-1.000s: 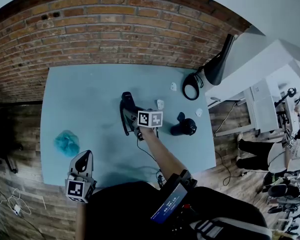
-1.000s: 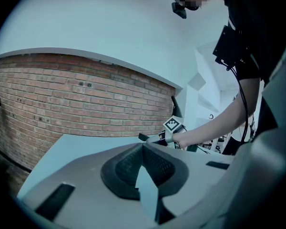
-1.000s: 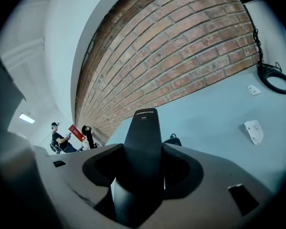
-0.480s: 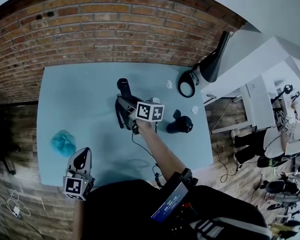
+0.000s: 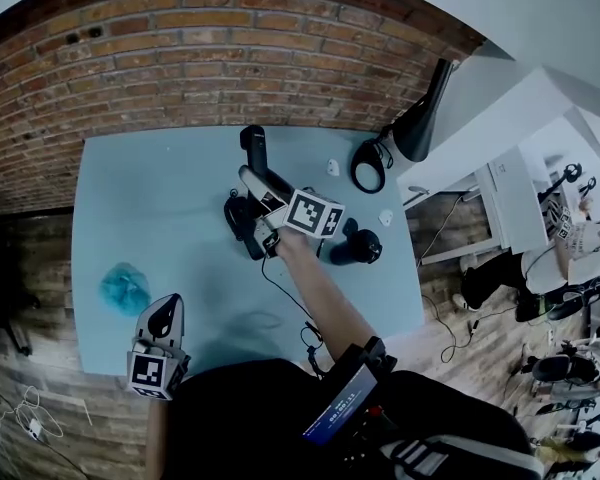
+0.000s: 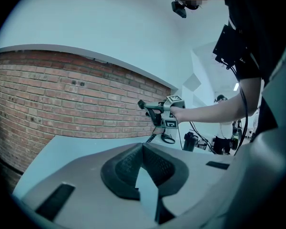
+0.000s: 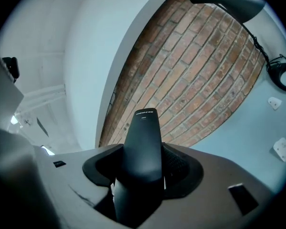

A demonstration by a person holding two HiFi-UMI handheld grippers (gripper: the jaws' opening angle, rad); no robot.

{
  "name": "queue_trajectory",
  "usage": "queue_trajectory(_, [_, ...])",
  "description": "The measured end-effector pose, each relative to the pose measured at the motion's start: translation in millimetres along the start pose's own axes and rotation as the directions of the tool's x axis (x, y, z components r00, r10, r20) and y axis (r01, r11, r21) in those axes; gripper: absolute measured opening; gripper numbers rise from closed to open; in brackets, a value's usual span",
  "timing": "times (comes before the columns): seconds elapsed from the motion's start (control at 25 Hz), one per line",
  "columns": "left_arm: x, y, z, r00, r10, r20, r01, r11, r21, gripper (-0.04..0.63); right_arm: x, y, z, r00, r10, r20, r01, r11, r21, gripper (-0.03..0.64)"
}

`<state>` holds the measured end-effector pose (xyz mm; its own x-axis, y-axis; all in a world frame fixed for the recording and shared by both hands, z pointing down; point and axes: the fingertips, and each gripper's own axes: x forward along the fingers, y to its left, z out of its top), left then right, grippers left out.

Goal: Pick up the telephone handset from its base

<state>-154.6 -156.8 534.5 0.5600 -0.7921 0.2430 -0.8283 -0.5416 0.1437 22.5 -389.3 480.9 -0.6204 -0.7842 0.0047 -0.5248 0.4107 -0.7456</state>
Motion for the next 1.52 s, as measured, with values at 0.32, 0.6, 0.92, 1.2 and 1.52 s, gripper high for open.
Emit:
queue_trajectory(0.32, [5.2,-4.2,4.3,1.0,-0.013,0.019,0.013,1.0,-0.004,-0.002,-13.4,41.9,49.7,0.997,0.046,0.069,-0.039,0.995,-0.097,0.252])
queue_trajectory(0.6, [11.6,-11.2,7.4,0.999,-0.041,0.031,0.041,0.999,-0.009,-0.002,-25.5,95.0,85.0,0.982,0.148,0.119,-0.128,0.978,-0.163,0.252])
queue_trajectory(0.92, [17.8,-16.0,13.3,0.996,-0.075,0.053,0.076,0.997,-0.014,-0.002,-48.2,159.4,130.5,0.943,0.265,0.2,-0.228,0.955,-0.191,0.252])
queue_trajectory(1.2, [22.7,-17.8,15.9,0.994,-0.099,0.053,0.1,0.995,-0.024,-0.002,-68.2,203.9,157.7,0.908,0.339,0.248,-0.289,0.933,-0.215,0.252])
queue_trajectory(1.52, [30.6,-5.4,18.0,0.991,-0.11,0.071,0.112,0.993,-0.025,-0.002,-91.0,260.0,175.4,0.871,0.42,0.256,-0.345,0.892,-0.291,0.252])
